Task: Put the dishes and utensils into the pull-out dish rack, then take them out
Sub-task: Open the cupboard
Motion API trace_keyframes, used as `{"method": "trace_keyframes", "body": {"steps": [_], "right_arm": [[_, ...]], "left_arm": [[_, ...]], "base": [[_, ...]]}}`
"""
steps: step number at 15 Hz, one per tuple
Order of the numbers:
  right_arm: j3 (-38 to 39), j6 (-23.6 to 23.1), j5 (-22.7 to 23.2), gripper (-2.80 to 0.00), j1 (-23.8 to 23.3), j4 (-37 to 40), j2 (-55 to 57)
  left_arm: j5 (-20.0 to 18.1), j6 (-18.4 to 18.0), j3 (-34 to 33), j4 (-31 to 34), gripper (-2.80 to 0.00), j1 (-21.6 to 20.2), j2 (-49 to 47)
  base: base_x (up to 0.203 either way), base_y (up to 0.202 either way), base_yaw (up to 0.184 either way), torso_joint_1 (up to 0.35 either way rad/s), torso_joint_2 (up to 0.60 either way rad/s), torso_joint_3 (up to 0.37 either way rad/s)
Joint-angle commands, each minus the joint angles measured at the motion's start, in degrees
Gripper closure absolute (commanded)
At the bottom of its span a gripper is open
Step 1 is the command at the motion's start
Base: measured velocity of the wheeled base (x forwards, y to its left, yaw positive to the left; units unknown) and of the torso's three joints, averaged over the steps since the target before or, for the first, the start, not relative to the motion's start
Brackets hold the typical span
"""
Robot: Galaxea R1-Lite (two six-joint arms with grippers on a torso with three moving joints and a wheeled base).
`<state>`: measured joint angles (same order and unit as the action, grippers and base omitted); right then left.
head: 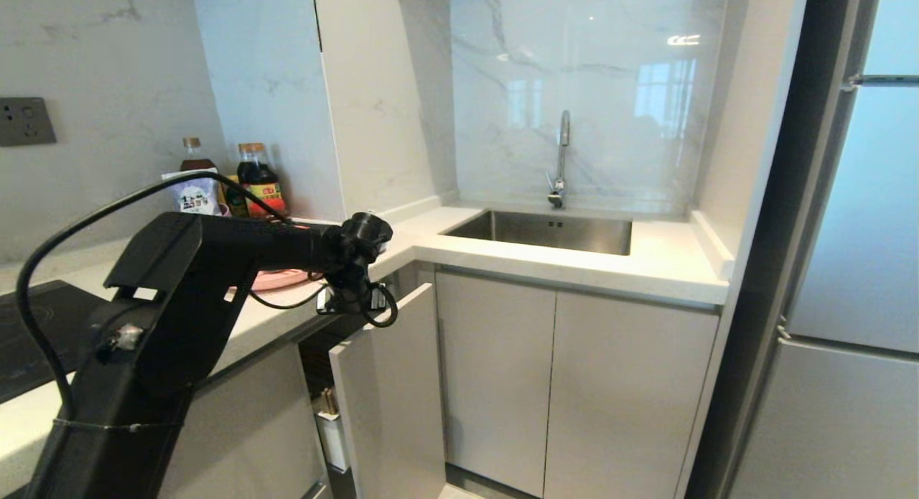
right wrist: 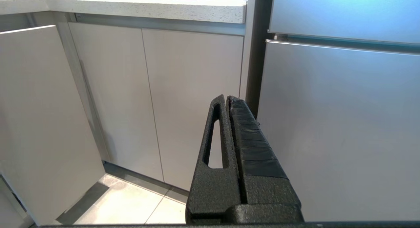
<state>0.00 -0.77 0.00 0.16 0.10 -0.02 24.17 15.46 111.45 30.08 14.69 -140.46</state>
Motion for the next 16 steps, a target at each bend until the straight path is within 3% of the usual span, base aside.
{"method": "trace_keyframes", "body": {"steps": [1,4,16], "right_arm": [[0.0,0.0,0.0,0.0,0.0,0.0,0.0],[0.0,0.0,0.0,0.0,0.0,0.0,0.0],[0.0,0.0,0.0,0.0,0.0,0.0,0.0]], "left_arm": [[0.2,0.0,0.1,0.0,0.0,0.0,-1.7],[-0.2,-0.3,0.1,-0.1,0.0,0.0,-2.4],[-9.4,0.6,0.1,2.1,0.0,1.3,-1.3]], "base": [[0.0,0.0,0.0,0.0,0.0,0.0],[0.0,0.0,0.0,0.0,0.0,0.0],[0.0,0.0,0.0,0.0,0.0,0.0]]}}
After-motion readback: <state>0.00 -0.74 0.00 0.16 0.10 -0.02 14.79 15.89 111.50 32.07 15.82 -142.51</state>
